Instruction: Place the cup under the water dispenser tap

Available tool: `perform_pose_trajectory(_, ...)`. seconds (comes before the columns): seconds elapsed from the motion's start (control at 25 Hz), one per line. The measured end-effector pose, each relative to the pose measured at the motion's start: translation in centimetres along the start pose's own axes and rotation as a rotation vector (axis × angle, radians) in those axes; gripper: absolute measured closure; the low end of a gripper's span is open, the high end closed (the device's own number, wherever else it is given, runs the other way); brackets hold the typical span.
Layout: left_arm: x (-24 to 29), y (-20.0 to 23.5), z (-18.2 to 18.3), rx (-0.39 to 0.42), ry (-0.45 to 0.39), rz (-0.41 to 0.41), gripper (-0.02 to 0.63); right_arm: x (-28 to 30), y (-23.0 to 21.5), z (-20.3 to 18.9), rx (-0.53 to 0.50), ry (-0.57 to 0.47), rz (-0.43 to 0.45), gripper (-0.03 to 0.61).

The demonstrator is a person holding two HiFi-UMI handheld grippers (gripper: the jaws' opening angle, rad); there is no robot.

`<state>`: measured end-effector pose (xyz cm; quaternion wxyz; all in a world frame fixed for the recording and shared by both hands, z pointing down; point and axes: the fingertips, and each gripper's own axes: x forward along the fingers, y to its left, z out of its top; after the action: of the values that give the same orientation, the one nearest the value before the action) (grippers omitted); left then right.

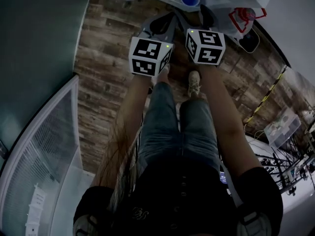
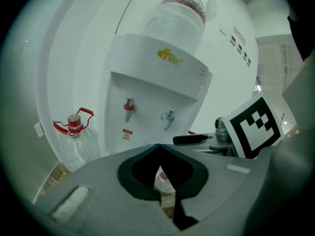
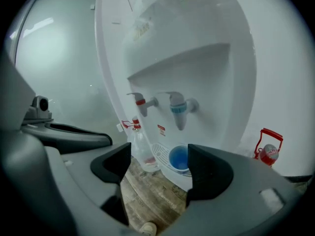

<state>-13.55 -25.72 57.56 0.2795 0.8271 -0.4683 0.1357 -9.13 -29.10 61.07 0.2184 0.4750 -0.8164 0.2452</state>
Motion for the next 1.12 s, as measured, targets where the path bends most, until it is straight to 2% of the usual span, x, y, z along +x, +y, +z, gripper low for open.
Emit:
perform_pose_trajectory(0.56, -5.8, -3.4, 4.8, 0.0, -0.063, 0.07, 0.612, -8.1, 3.5, 5.3, -0.003, -0.046, 0.133, 0.264)
perform_pose_trajectory(0.88, -7.9, -7.0, 8.1, 0.0, -0.11, 0.079, 0.612, -12.5, 3.5, 7.8, -0.036, -0.059, 0.174, 0.321)
perform_pose_trajectory(1.12, -10.6, -10.2, 9.2, -0.025, -0.133, 0.082, 0.612, -16.5, 3.8, 9.5, -0.058, -0.086, 0.212, 0.402)
